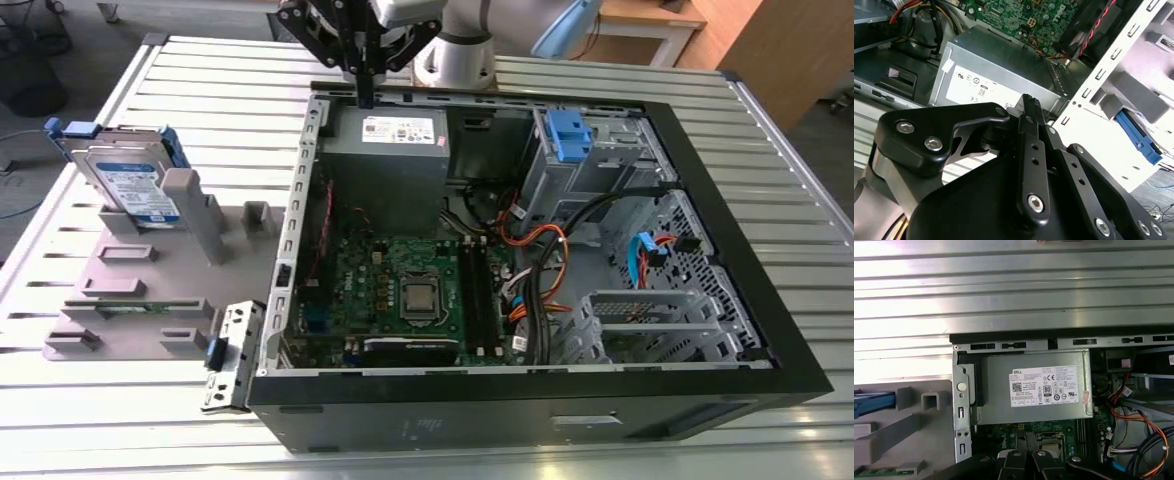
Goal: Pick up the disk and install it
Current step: 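Reach for the disk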
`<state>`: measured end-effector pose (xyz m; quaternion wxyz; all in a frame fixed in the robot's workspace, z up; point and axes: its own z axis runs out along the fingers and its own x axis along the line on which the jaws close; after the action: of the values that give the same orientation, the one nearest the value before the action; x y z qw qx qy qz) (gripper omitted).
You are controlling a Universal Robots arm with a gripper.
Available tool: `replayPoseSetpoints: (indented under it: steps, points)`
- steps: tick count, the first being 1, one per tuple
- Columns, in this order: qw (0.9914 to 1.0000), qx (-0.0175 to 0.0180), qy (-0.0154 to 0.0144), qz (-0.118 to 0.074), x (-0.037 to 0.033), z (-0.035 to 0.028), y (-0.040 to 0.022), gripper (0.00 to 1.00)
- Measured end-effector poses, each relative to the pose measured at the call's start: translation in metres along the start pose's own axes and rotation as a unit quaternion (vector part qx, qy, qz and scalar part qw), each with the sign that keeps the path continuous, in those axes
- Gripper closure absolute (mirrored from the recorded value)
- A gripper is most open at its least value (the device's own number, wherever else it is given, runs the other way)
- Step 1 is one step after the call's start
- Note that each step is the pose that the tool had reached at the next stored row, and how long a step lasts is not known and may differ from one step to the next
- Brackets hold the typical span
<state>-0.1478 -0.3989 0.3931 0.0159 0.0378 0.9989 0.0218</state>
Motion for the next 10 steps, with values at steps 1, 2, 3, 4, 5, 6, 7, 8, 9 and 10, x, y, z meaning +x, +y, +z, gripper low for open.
replayPoseSetpoints:
  steps: [1, 2, 3, 4, 5, 6, 7, 8, 9, 10]
  points:
    - [1.0, 0.0, -0.0002, 0.0, 0.002, 0.0, -0.0001, 0.89]
    - [1.0, -0.0001, -0.0003, 0.0, 0.0043, -0.0001, -0.0003, 0.89]
    - [1.0, -0.0001, -0.0006, 0.0, 0.0067, -0.0001, -0.0005, 0.89]
    - [1.0, -0.0001, -0.0007, 0.0, 0.009, -0.0001, -0.0007, 0.89]
    - [1.0, -0.0001, -0.0009, 0.0, 0.0112, -0.0002, -0.0009, 0.89]
    - [1.0, -0.0001, -0.001, 0.0, 0.0131, -0.0003, -0.001, 0.89]
    - [1.0, -0.0001, -0.0012, 0.0, 0.0148, -0.0003, -0.0011, 0.89]
    - [1.0, -0.0001, -0.0012, 0.0, 0.0163, -0.0004, -0.0012, 0.89]
    - [1.0, -0.0001, -0.0013, 0.0, 0.0176, -0.0004, -0.0013, 0.89]
    - [1.0, -0.0001, -0.0014, 0.0, 0.0185, -0.0004, -0.0014, 0.89]
